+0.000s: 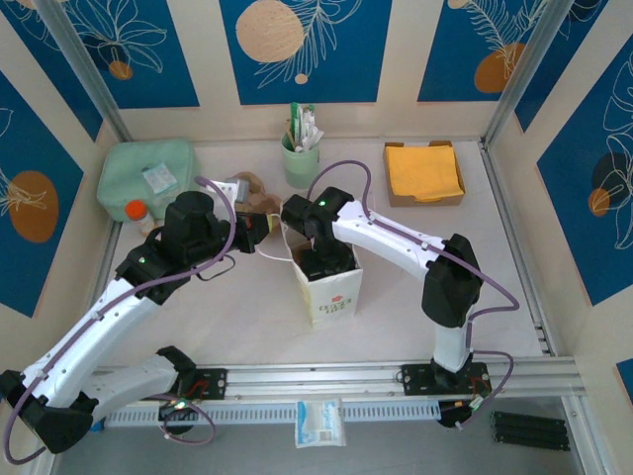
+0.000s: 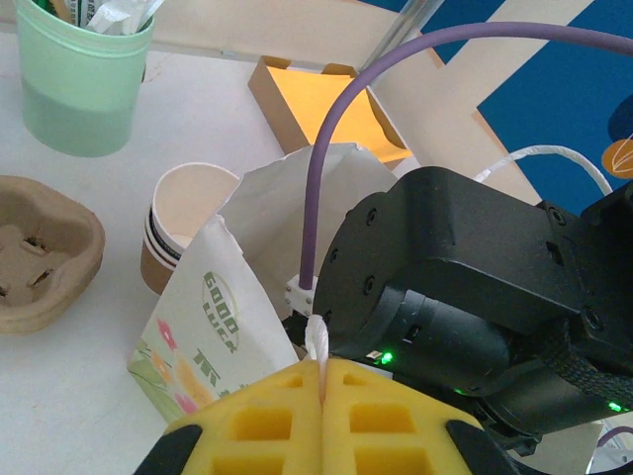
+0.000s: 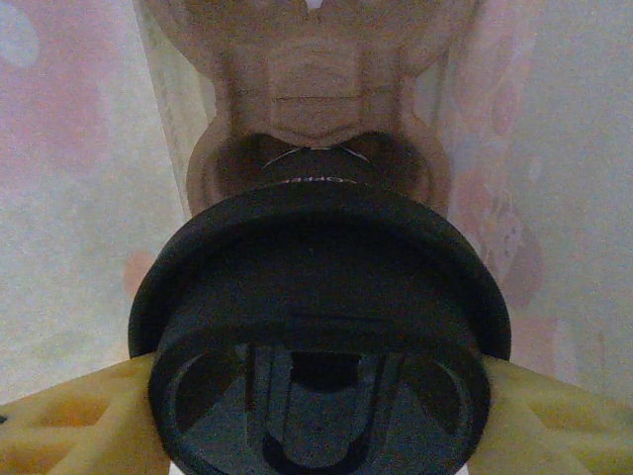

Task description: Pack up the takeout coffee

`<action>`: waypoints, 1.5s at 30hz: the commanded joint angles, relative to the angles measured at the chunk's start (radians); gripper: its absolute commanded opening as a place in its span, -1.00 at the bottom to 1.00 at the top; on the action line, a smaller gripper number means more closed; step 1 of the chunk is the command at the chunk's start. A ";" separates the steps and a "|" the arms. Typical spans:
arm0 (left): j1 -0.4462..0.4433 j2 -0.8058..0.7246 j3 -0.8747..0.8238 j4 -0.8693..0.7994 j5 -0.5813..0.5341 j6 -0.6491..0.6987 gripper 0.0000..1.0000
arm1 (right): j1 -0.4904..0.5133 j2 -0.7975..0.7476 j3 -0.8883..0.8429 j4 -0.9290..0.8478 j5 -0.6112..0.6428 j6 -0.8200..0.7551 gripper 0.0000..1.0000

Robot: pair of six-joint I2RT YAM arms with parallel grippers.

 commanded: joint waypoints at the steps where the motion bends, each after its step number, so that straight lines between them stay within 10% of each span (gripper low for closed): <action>1: 0.008 -0.009 -0.005 0.020 0.007 -0.009 -1.00 | -0.003 0.039 -0.002 -0.014 -0.028 -0.014 0.30; 45: 0.008 -0.017 -0.017 0.019 0.002 -0.010 -1.00 | -0.003 0.036 0.129 -0.089 -0.032 -0.036 0.30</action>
